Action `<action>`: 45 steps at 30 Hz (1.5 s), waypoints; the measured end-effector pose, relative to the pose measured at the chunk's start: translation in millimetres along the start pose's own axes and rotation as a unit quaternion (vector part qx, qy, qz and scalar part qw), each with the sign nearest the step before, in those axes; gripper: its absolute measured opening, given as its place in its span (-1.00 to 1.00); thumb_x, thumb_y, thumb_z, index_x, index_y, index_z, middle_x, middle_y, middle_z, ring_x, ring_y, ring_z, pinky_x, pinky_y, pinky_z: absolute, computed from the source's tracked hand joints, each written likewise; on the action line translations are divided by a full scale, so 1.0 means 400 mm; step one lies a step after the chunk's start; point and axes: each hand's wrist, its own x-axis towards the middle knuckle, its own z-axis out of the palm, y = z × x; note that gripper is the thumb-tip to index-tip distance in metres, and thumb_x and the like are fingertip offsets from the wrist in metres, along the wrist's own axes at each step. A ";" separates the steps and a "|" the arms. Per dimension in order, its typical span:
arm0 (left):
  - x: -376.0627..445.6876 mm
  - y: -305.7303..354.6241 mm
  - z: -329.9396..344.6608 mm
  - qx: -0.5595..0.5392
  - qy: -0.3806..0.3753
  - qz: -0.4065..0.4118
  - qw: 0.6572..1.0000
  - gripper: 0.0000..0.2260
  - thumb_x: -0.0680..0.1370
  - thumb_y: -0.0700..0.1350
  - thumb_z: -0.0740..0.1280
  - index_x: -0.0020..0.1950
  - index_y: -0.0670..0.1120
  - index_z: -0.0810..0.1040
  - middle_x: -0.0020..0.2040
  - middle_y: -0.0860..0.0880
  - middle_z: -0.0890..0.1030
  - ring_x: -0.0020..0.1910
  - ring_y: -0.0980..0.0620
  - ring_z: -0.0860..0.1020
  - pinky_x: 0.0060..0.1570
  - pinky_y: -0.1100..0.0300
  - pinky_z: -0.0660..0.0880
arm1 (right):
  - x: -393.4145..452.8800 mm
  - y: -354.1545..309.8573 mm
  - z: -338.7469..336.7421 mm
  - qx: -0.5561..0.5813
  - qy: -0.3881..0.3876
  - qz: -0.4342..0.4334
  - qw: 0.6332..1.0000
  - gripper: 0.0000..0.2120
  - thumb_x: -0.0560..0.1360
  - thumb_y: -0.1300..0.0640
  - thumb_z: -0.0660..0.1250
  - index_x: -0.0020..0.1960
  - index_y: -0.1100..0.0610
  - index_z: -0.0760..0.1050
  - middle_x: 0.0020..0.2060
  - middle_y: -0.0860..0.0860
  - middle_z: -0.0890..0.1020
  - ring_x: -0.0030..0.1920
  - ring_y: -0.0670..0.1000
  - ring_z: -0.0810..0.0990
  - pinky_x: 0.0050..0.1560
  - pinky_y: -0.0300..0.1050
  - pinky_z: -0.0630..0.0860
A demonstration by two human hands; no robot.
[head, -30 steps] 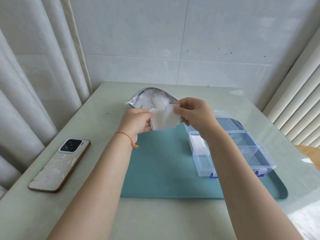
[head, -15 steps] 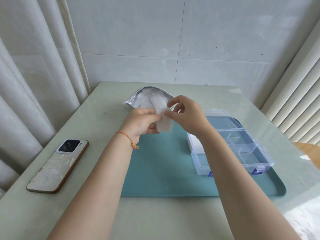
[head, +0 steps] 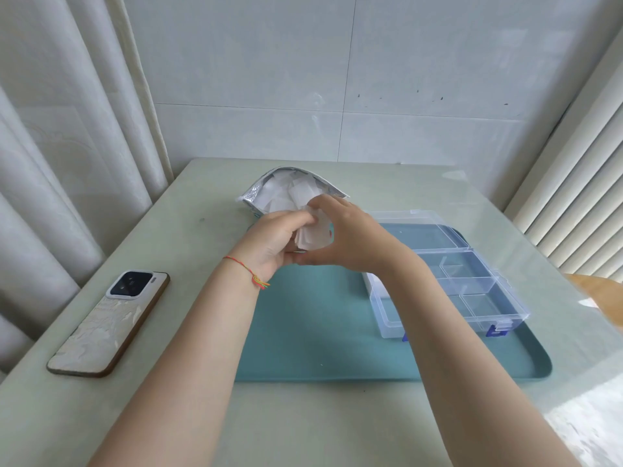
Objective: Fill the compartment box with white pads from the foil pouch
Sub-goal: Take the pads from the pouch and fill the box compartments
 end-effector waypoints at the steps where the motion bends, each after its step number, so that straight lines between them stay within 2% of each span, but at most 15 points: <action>1: -0.003 0.001 0.004 -0.031 -0.044 -0.006 0.999 -0.85 0.57 -0.18 0.26 0.06 -0.08 0.61 -0.14 -0.04 0.64 -0.18 0.03 0.64 -0.31 0.22 0.53 | -0.002 -0.003 0.002 0.042 0.001 -0.007 0.999 -0.30 0.22 -0.21 0.54 0.25 -0.05 0.36 0.09 -0.08 0.48 0.13 0.03 0.46 0.23 0.10 0.44; 4: -0.007 -0.001 0.015 -0.075 -0.109 -0.023 0.991 -0.84 0.59 -0.16 0.24 0.02 -0.03 0.62 -0.13 0.00 0.63 -0.16 0.08 0.62 -0.24 0.21 0.45 | -0.004 -0.014 0.002 0.083 -0.005 -0.011 0.996 -0.28 0.19 -0.20 0.56 0.26 -0.11 0.36 0.05 -0.11 0.45 0.08 -0.01 0.47 0.23 0.12 0.46; 7: 0.000 -0.008 0.023 -0.090 -0.088 -0.044 0.991 -0.82 0.58 -0.22 0.23 -0.17 -0.05 0.55 -0.28 0.01 0.50 -0.29 0.11 0.50 -0.23 0.22 0.34 | -0.006 -0.023 -0.006 0.049 -0.010 -0.005 0.999 -0.26 0.22 -0.13 0.60 0.30 -0.07 0.35 0.08 -0.06 0.44 0.05 0.00 0.46 0.22 0.10 0.44; 13: 0.019 -0.020 0.017 -0.121 -0.081 -0.054 0.988 -0.89 0.57 -0.20 0.27 0.04 -0.05 0.53 -0.18 -0.02 0.52 -0.20 0.07 0.52 -0.25 0.22 0.47 | -0.009 -0.027 -0.016 -0.059 0.013 0.003 0.998 -0.28 0.24 -0.22 0.56 0.29 -0.01 0.39 0.14 -0.06 0.43 0.15 -0.01 0.40 0.21 -0.05 0.29; 16: 0.014 -0.018 0.021 -0.119 -0.085 -0.044 0.988 -0.93 0.56 -0.21 0.26 -0.06 -0.09 0.52 -0.22 -0.04 0.47 -0.26 0.06 0.48 -0.28 0.25 0.41 | -0.012 -0.030 -0.020 -0.056 0.009 -0.002 0.998 -0.15 0.23 -0.19 0.58 0.41 -0.08 0.29 0.20 -0.05 0.40 0.21 -0.02 0.37 0.19 -0.07 0.24; 20: 0.009 -0.016 0.022 -0.103 -0.091 -0.031 0.990 -0.84 0.56 -0.24 0.23 -0.16 -0.05 0.52 -0.24 -0.01 0.47 -0.25 0.09 0.47 -0.27 0.26 0.39 | -0.014 -0.036 -0.014 -0.066 0.014 -0.013 0.998 -0.30 0.26 -0.16 0.56 0.32 -0.06 0.36 0.13 -0.04 0.42 0.16 0.01 0.40 0.18 -0.05 0.28; 24: 0.017 -0.019 0.018 -0.108 -0.100 -0.017 0.989 -0.90 0.53 -0.22 0.30 -0.14 -0.05 0.56 -0.23 -0.01 0.44 -0.21 0.08 0.42 -0.22 0.26 0.36 | -0.015 -0.033 -0.016 -0.050 0.018 -0.012 0.999 -0.19 0.24 -0.19 0.56 0.40 -0.11 0.30 0.18 -0.05 0.41 0.19 -0.02 0.37 0.18 -0.07 0.25; 27: 0.024 -0.024 0.018 -0.102 -0.098 -0.018 0.990 -0.90 0.49 -0.20 0.34 -0.14 0.00 0.51 -0.25 0.01 0.43 -0.24 0.10 0.41 -0.25 0.27 0.38 | -0.011 -0.038 -0.014 -0.058 0.027 -0.026 0.998 -0.28 0.27 -0.16 0.56 0.35 -0.09 0.37 0.15 -0.06 0.41 0.18 0.00 0.38 0.18 -0.07 0.26; 30: 0.021 -0.025 0.019 -0.089 -0.088 -0.019 0.992 -0.86 0.54 -0.23 0.32 -0.18 -0.03 0.53 -0.35 0.03 0.40 -0.35 0.10 0.37 -0.38 0.31 0.35 | -0.016 -0.028 -0.033 0.014 -0.023 -0.015 1.000 -0.24 0.27 -0.12 0.58 0.38 -0.11 0.34 0.19 -0.07 0.43 0.21 -0.06 0.39 0.21 -0.13 0.29; 32: 0.018 -0.026 0.019 -0.068 -0.068 -0.010 0.995 -0.91 0.51 -0.23 0.35 -0.07 -0.04 0.55 -0.37 0.03 0.39 -0.46 0.12 0.33 -0.49 0.31 0.30 | -0.019 -0.012 -0.060 0.080 -0.040 -0.001 0.996 -0.42 0.37 -0.02 0.54 0.34 -0.07 0.43 0.18 -0.09 0.50 0.19 -0.13 0.45 0.14 -0.25 0.33; 35: 0.013 -0.020 0.021 -0.011 -0.086 0.039 0.995 -0.75 0.40 -0.19 0.39 0.05 -0.04 0.49 -0.41 0.05 0.38 -0.51 0.12 0.25 -0.53 0.32 0.14 | -0.023 0.003 -0.093 0.189 0.000 0.021 0.982 -0.74 0.51 0.15 0.39 0.18 -0.02 0.58 0.11 -0.11 0.62 0.14 -0.16 0.56 0.09 -0.26 0.45; 37: 0.006 -0.010 0.031 0.051 -0.120 0.078 0.988 -0.76 0.45 -0.21 0.39 0.10 -0.05 0.55 -0.38 0.04 0.38 -0.47 0.11 0.28 -0.49 0.28 0.10 | -0.031 -0.001 -0.104 0.218 0.005 0.028 0.976 -0.84 0.54 0.11 0.36 0.10 -0.01 0.62 0.07 -0.08 0.64 0.09 -0.18 0.58 0.09 -0.27 0.48; 39: 0.000 -0.003 0.045 0.114 -0.121 0.101 0.981 -0.74 0.47 -0.21 0.39 0.13 -0.02 0.61 -0.30 -0.01 0.44 -0.40 0.08 0.32 -0.46 0.27 0.15 | -0.038 -0.013 -0.106 0.221 -0.011 0.035 0.975 -0.86 0.55 -0.01 0.37 0.04 0.01 0.62 0.01 -0.06 0.64 -0.01 -0.18 0.59 0.00 -0.28 0.48; 41: -0.004 -0.001 0.073 0.161 -0.110 0.115 0.974 -0.74 0.39 -0.15 0.40 0.04 0.10 0.62 -0.29 0.07 0.51 -0.36 0.07 0.34 -0.43 0.29 0.23 | -0.040 -0.018 -0.104 0.200 0.005 0.046 0.979 -0.77 0.51 -0.10 0.38 0.03 0.04 0.58 0.02 -0.03 0.63 0.03 -0.13 0.58 -0.01 -0.20 0.51; 45: -0.022 0.002 0.142 0.191 -0.109 0.124 0.968 -0.72 0.30 -0.15 0.29 -0.03 0.09 0.54 -0.41 0.17 0.49 -0.36 0.08 0.35 -0.42 0.30 0.28 | -0.051 -0.013 -0.098 0.142 0.083 0.062 0.984 -0.78 0.52 -0.06 0.36 0.01 0.08 0.47 0.02 -0.04 0.59 0.04 -0.08 0.55 -0.08 -0.19 0.43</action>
